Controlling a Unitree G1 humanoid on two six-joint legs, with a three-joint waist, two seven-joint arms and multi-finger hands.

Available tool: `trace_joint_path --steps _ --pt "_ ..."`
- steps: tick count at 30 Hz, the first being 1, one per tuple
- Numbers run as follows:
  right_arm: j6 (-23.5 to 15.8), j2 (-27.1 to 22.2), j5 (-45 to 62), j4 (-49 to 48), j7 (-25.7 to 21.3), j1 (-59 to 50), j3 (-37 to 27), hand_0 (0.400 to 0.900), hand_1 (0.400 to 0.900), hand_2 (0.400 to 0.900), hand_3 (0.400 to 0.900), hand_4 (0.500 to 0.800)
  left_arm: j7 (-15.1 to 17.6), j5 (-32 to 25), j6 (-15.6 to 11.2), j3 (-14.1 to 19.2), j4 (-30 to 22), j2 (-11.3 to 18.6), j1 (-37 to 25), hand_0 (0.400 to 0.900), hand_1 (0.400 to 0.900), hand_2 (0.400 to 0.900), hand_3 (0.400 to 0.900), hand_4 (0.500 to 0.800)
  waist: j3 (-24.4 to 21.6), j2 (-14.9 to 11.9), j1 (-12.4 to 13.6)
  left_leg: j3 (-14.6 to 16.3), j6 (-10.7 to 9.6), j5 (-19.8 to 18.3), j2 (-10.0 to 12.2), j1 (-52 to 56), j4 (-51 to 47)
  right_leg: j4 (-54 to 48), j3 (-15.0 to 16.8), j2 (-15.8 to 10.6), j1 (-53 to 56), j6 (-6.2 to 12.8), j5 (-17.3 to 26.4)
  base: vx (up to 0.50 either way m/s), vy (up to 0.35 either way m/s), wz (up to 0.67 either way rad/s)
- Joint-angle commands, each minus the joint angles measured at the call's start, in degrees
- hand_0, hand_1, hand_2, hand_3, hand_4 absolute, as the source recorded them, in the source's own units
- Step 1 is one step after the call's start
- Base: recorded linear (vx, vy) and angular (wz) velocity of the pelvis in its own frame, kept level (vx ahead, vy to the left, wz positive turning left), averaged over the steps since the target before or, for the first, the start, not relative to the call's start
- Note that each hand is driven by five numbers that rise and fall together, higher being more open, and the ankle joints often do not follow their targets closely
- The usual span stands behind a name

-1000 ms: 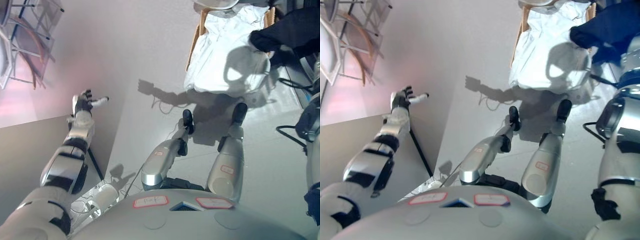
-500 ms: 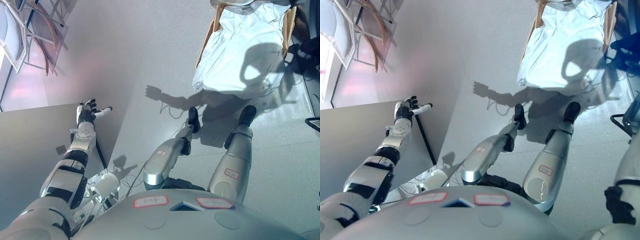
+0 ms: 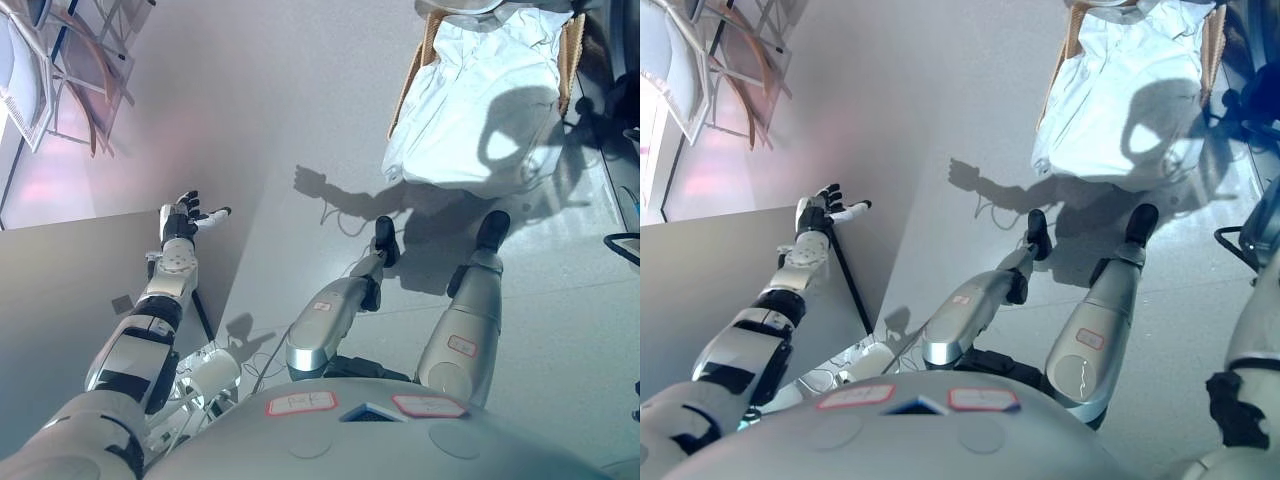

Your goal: Put the clothes in the basket into the washing machine.

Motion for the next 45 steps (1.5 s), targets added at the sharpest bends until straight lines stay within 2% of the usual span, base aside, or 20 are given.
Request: trace_joint_path --steps 1,4,8,10,15,17,20,25,27,29,33,38,45 --pt "-4.2 -2.7 -1.5 -4.5 2.1 -0.1 6.6 0.900 0.900 0.900 0.900 0.800 3.7 0.0 -0.2 2.1 5.0 2.3 2.2 0.900 0.900 0.900 0.900 0.800 -7.4 -3.2 -1.3 -0.6 -4.2 2.0 2.5 -0.2 -1.5 -4.9 1.1 2.0 6.4 2.77 -0.5 -0.03 -0.002 -0.08" --pt "-2.0 -1.1 -3.3 -2.1 2.9 0.7 7.7 0.900 0.900 0.900 0.900 0.800 3.7 -0.3 0.0 2.1 5.5 1.8 1.7 0.900 0.900 0.900 0.900 0.800 -7.1 -3.7 -1.6 -0.7 -4.1 2.1 2.8 -0.2 -1.5 -4.6 1.4 2.5 6.1 2.42 0.0 -0.01 0.000 -0.13" --pt "3.7 3.2 -9.7 2.2 6.4 3.2 11.4 0.900 0.900 0.900 0.900 0.800 3.4 -0.6 0.3 1.6 7.7 1.2 -1.7 0.900 0.900 0.900 0.900 0.800 -6.2 -5.9 -2.5 -1.6 -4.0 1.5 2.9 0.4 -1.3 -4.0 2.3 3.2 5.9 1.96 -0.3 0.00 -0.016 -0.23" --pt "5.2 7.4 -12.5 2.5 6.6 6.1 12.0 0.900 0.900 0.900 0.900 0.800 3.4 -0.9 0.5 1.6 8.9 0.5 -4.1 0.900 0.900 0.900 0.900 0.800 -6.1 -7.1 -2.9 -1.8 -3.8 1.3 3.2 0.4 -1.3 -4.6 2.8 3.8 5.8 1.79 0.7 -0.01 -0.024 -0.27" --pt "6.6 23.0 -17.4 0.7 8.1 21.5 11.4 0.900 0.900 0.900 0.900 0.800 4.0 -0.6 2.0 2.2 11.1 -2.2 -6.9 0.900 0.900 0.900 0.900 0.800 -6.2 -10.2 -5.1 -2.4 -2.7 -0.7 3.4 2.1 -0.8 -6.1 4.9 4.6 7.7 1.64 1.8 0.03 0.008 -0.32" --pt "7.4 27.6 -20.5 0.7 9.1 28.2 12.1 0.900 0.900 0.900 0.900 0.800 3.8 -0.2 2.5 1.9 11.5 -3.9 -7.1 0.900 0.900 0.900 0.900 0.800 -6.7 -10.9 -6.1 -1.9 -2.3 -1.4 3.6 3.4 -0.7 -7.1 4.9 4.5 9.4 1.77 1.9 0.04 0.022 -0.10" --pt "8.5 31.5 -24.8 1.1 10.4 37.7 12.7 0.900 0.900 0.900 0.900 0.800 3.3 0.2 2.8 2.2 11.2 -5.4 -5.9 0.900 0.900 0.900 0.900 0.800 -7.5 -11.9 -7.4 -1.8 -1.9 -2.3 3.8 5.3 -0.6 -8.7 4.8 4.3 12.2 1.94 2.2 0.04 0.043 -0.02" --pt "9.6 33.0 -31.5 2.4 12.6 48.6 12.1 0.900 0.900 0.900 0.900 0.800 1.0 1.5 3.3 3.1 11.3 -7.9 -1.1 0.900 0.900 0.900 0.900 0.800 -8.9 -14.2 -9.2 -1.9 -1.5 -3.8 3.9 8.7 -0.4 -10.9 4.2 3.7 16.9 2.44 2.9 0.01 0.016 0.00" --pt "9.6 31.5 -40.2 0.8 13.0 52.3 14.8 0.900 0.900 0.900 0.900 0.800 -0.3 2.3 3.7 3.9 11.5 -8.6 1.8 0.900 0.900 0.900 0.900 0.800 -9.4 -15.8 -9.9 -1.6 -1.2 -4.5 3.9 9.9 -0.1 -11.9 4.3 3.5 18.4 2.81 3.6 -0.03 -0.006 -0.09" --pt "10.6 30.4 -49.8 1.6 13.5 54.5 18.1 0.900 0.900 0.900 0.900 0.800 -1.8 6.2 4.0 2.2 12.7 -10.4 4.9 0.900 0.900 0.900 0.900 0.800 -9.8 -17.5 -10.1 -1.5 -0.9 -5.1 3.8 11.2 0.1 -12.9 4.3 3.4 20.1 3.14 4.3 -0.04 -0.035 -0.09" --pt "11.9 27.8 -63.9 1.1 16.1 59.3 22.7 0.900 0.900 0.900 0.900 0.800 -4.1 12.3 4.9 1.6 14.4 -10.4 9.5 0.900 0.900 0.900 0.900 0.800 -11.1 -20.6 -10.3 -1.2 -0.3 -6.2 3.9 14.2 0.0 -14.9 4.2 3.4 23.5 3.83 5.5 -0.01 -0.021 -0.09" --pt "11.7 28.8 -60.8 2.5 17.3 66.6 15.4 0.900 0.900 0.900 0.900 0.800 -7.1 17.7 5.8 2.2 17.0 -10.4 13.8 0.900 0.900 0.900 0.900 0.800 -12.7 -23.4 -11.4 0.0 1.0 -7.9 4.1 18.4 -0.7 -17.1 4.6 3.5 27.1 4.83 6.5 0.01 0.025 -0.16" --pt "12.7 31.2 -57.7 4.7 19.7 69.5 12.1 0.900 0.900 0.900 0.900 0.800 -9.7 19.1 6.7 1.2 15.9 -10.2 12.8 0.900 0.900 0.900 0.900 0.800 -14.2 -25.6 -12.5 1.8 2.2 -10.5 4.0 24.0 -1.0 -17.1 5.6 3.7 31.7 5.42 5.5 0.05 0.022 -0.18"
